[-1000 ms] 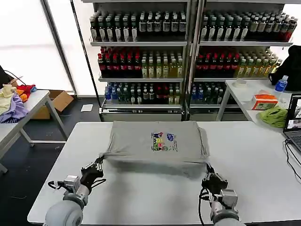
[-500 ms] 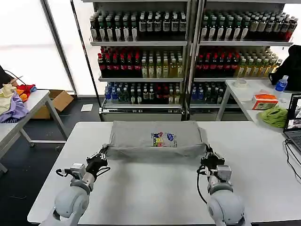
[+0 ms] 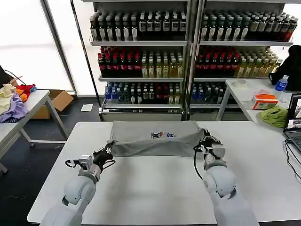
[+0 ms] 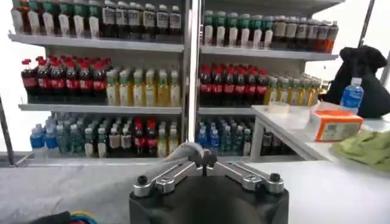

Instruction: Fold and organize the clothes.

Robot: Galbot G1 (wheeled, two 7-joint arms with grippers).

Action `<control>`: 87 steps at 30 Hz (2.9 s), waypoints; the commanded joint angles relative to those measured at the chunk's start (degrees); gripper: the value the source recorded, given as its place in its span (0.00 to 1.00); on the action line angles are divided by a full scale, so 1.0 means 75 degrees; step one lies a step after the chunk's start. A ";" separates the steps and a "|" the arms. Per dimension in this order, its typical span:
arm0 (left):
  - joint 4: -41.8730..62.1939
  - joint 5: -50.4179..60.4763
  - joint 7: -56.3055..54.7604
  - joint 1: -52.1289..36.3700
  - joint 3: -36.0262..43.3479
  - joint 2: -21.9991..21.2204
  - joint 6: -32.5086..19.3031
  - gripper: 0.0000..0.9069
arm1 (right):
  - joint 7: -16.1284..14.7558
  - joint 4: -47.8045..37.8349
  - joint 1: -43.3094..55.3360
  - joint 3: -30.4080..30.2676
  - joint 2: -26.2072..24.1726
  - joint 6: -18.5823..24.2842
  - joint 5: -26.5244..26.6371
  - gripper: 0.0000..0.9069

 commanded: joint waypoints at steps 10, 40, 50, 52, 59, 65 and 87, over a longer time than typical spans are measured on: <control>0.1146 -0.0437 0.0018 -0.1000 0.0415 0.0091 0.0239 0.01 | 0.0087 -0.1412 0.1085 -0.0507 0.0040 -0.0276 0.0051 0.00; 0.1380 -0.0135 -0.0087 -0.1463 0.0744 0.0396 0.0554 1.00 | 0.1364 -0.1883 0.1088 -0.0425 0.0362 -0.0395 0.1467 1.00; 0.0483 -0.0140 -0.0331 -0.1053 0.0541 0.0549 0.1244 1.00 | 0.2459 -0.0912 0.0708 -0.0378 0.0214 -0.0438 0.2399 1.00; 0.0351 -0.0125 -0.0347 -0.0934 0.0470 0.0572 0.1278 1.00 | 0.2462 -0.0813 0.0589 -0.0335 0.0179 -0.0436 0.2387 1.00; -0.0116 -0.0129 -0.0376 -0.0512 0.0269 0.0683 0.1471 1.00 | 0.2285 -0.0017 -0.0126 -0.0165 -0.0032 -0.0433 0.2397 1.00; -0.0305 -0.0119 -0.0331 -0.0127 0.0052 0.0677 0.1475 1.00 | 0.2034 0.0541 -0.0891 -0.0038 -0.0273 -0.0430 0.2357 1.00; -0.0138 -0.0094 -0.0288 -0.0031 0.0057 0.0557 0.1431 1.00 | 0.2298 0.0054 0.0021 0.0072 -0.0076 -0.0412 0.2428 1.00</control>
